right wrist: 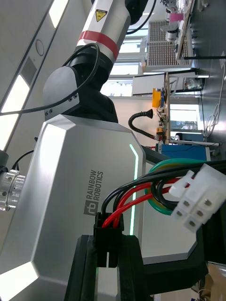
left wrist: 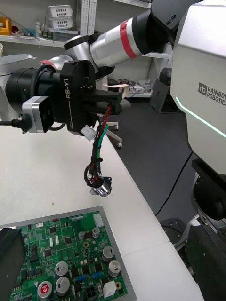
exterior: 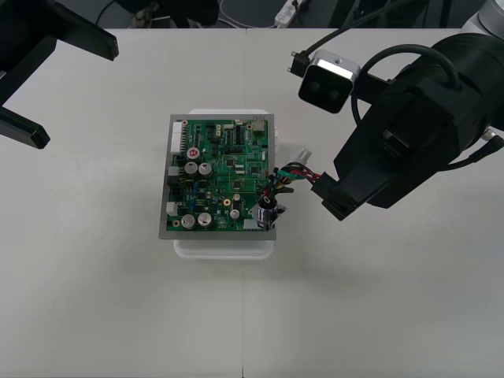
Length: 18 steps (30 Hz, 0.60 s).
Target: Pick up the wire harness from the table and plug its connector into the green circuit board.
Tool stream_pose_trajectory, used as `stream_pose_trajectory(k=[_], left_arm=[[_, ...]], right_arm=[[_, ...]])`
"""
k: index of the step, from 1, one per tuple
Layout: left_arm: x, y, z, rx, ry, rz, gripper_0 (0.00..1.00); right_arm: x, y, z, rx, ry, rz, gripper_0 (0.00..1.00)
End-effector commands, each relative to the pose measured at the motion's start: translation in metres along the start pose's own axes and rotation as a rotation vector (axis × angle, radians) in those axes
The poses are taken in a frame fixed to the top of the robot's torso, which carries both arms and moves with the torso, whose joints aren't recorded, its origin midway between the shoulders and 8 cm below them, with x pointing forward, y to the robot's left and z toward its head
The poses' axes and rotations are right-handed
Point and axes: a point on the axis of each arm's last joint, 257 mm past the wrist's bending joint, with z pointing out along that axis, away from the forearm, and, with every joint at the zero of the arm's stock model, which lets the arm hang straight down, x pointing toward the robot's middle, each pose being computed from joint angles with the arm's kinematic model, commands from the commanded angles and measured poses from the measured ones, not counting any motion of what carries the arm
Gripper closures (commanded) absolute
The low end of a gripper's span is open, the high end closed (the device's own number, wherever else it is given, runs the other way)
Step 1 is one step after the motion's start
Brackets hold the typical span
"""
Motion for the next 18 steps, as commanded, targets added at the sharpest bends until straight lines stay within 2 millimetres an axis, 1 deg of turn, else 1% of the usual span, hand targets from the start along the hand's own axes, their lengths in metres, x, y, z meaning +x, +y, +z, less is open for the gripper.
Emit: stream_pose_trajectory(k=[1,5,14,18], left_arm=[[-0.001,-0.015,-0.007,0.024,0.037,-0.017,0.0],[-0.002,-0.016,-0.005,0.03,0.035,-0.012,0.0],[-0.006,-0.02,-0.002,0.045,0.019,-0.008,0.0],[-0.007,-0.02,-0.001,0.048,0.015,-0.006,0.0]], right_arm=[[-0.004,0.012,0.016,-0.005,0.068,-0.004,1.0],[-0.008,0.012,0.021,-0.012,0.081,-0.008,1.0],[-0.025,0.016,0.026,-0.027,0.091,-0.01,1.0],[-0.026,0.017,0.031,-0.031,0.105,-0.006,1.0]])
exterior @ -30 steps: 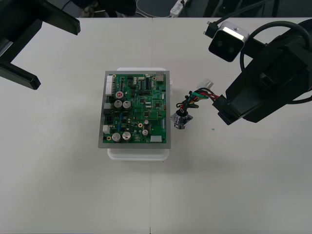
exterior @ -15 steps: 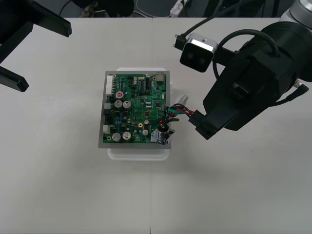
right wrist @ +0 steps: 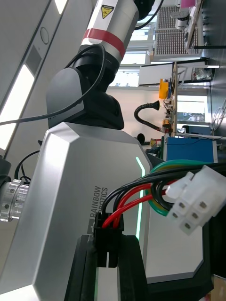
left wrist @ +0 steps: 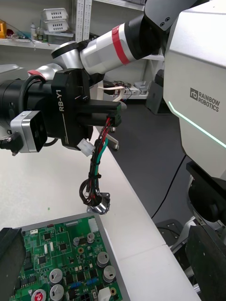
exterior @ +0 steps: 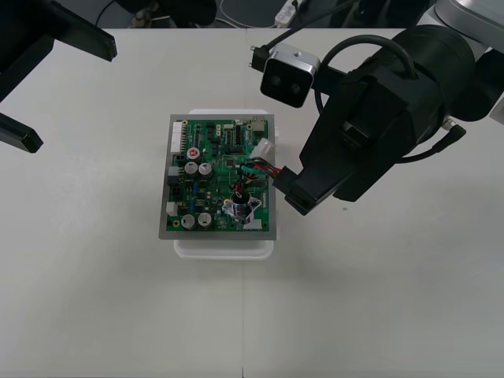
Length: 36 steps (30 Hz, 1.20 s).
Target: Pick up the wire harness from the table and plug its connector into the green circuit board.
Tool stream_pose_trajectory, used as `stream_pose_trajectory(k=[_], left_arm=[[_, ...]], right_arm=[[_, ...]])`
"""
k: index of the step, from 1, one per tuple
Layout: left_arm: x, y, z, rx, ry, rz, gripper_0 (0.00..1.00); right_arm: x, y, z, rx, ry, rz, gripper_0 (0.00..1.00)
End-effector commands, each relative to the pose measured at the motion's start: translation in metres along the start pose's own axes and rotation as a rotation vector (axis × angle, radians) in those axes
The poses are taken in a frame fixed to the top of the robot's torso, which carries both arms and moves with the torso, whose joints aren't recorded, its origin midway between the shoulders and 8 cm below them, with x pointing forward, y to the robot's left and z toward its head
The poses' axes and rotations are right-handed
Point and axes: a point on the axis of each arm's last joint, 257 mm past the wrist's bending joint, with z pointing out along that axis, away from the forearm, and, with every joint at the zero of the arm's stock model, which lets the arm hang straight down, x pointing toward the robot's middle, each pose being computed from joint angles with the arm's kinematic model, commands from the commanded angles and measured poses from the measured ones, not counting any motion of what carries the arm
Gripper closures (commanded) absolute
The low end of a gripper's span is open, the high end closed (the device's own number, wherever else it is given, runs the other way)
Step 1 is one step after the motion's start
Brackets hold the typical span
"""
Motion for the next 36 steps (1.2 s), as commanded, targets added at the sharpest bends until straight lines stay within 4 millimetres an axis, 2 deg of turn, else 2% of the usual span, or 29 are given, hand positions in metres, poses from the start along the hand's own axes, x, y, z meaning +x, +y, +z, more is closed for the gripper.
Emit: stream_pose_trajectory(k=[1,22,28,36], left_arm=[[-0.001,-0.013,-0.004,0.027,0.022,-0.015,0.0],[-0.005,-0.014,-0.004,0.032,0.003,-0.023,0.0],[-0.006,-0.014,-0.003,0.033,-0.002,-0.017,0.0],[-0.006,-0.014,-0.003,0.033,-0.007,-0.016,0.0]], right_arm=[[-0.005,0.013,0.014,0.001,0.058,0.001,1.0],[-0.002,0.021,0.038,-0.015,0.15,0.002,1.0],[-0.001,0.008,0.04,0.052,0.165,-0.009,1.0],[-0.001,0.002,0.041,0.083,0.176,-0.016,1.0]])
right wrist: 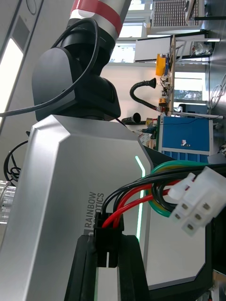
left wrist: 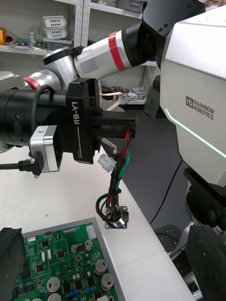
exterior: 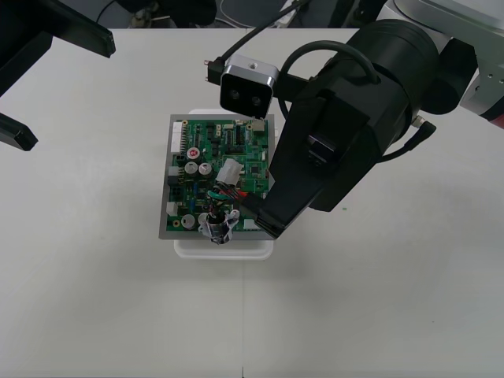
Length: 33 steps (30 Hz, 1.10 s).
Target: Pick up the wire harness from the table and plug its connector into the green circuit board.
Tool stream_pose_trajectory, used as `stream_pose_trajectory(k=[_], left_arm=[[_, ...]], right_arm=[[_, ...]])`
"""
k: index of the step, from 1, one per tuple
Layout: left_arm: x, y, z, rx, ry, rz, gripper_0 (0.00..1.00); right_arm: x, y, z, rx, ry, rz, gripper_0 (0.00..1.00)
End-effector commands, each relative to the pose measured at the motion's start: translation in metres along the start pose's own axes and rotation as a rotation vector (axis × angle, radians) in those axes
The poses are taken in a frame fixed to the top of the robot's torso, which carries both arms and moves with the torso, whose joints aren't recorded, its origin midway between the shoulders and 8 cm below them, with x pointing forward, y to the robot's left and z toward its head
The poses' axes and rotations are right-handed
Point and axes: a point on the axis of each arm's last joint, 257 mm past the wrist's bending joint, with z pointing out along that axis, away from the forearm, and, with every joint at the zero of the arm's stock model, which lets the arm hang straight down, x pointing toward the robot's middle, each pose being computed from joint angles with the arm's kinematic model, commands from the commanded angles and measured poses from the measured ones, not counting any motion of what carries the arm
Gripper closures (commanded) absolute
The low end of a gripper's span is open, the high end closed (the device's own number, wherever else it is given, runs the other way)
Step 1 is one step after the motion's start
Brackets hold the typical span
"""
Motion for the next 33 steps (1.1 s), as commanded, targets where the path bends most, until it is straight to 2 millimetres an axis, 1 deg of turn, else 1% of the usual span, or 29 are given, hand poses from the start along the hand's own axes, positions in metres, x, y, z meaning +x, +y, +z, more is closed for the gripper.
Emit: stream_pose_trajectory(k=[1,12,19,25,33], left_arm=[[0.0002,-0.0119,-0.0036,0.025,0.017,-0.016,0.0],[-0.0006,-0.012,-0.0033,0.027,0.012,-0.013,0.0],[-0.0014,-0.012,-0.0035,0.026,0.011,-0.013,0.0],[-0.0014,-0.0124,-0.003,0.028,0.006,-0.016,0.0],[-0.0026,-0.0132,-0.0015,0.034,0.0,-0.018,0.0]], right_arm=[[-0.0004,0.0051,0.0131,0.052,0.063,-0.018,1.0],[0.0019,0.0048,0.0198,0.051,0.086,-0.025,1.0],[0.0019,0.0049,0.0196,0.05,0.085,-0.026,1.0],[-0.002,0.0035,0.0162,0.049,0.07,-0.021,1.0],[-0.0008,0.0036,0.0178,0.048,0.076,-0.021,1.0]])
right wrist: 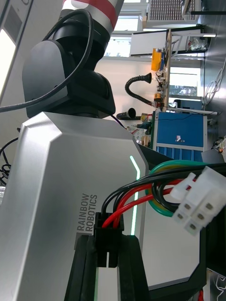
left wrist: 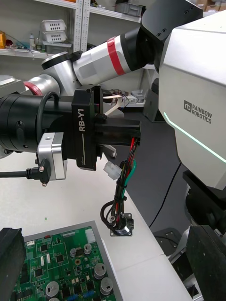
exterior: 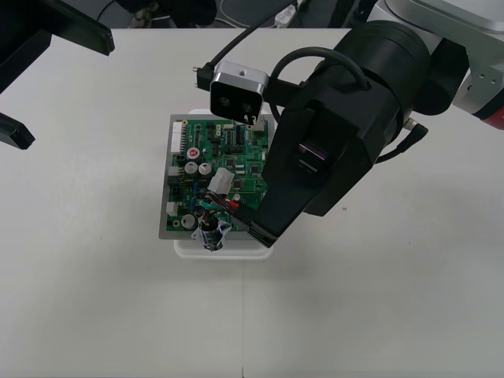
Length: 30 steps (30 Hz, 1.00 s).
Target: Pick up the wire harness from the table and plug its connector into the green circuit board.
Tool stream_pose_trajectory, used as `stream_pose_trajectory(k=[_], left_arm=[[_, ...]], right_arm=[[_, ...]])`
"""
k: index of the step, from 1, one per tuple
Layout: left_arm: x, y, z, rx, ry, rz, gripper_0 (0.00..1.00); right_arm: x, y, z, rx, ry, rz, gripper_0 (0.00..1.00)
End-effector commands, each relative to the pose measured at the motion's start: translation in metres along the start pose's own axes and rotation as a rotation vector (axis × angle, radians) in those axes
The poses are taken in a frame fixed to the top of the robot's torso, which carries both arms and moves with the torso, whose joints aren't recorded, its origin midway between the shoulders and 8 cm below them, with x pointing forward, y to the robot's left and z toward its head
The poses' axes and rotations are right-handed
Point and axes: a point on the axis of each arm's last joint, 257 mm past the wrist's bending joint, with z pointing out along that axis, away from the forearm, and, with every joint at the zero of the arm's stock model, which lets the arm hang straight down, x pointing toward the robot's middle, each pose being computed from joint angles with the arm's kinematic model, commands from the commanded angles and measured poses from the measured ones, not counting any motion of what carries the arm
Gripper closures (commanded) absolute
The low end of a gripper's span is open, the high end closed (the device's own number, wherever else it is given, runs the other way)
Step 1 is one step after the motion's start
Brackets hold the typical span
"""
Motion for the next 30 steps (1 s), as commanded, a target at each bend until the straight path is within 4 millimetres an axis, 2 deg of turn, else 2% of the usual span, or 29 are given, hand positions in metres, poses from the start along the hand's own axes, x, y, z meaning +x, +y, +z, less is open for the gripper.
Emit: stream_pose_trajectory(k=[1,16,30], left_arm=[[0.0,-0.013,0.0,0.034,0.013,-0.015,0.0],[-0.003,-0.019,0.013,0.076,-0.014,-0.013,0.0],[0.006,-0.04,0.041,0.181,-0.026,-0.046,0.0]], right_arm=[[-0.001,0.008,0.011,0.027,0.052,-0.009,1.0],[0.001,0.009,0.013,0.026,0.06,-0.014,1.0],[0.002,0.01,0.014,0.026,0.064,-0.016,1.0]])
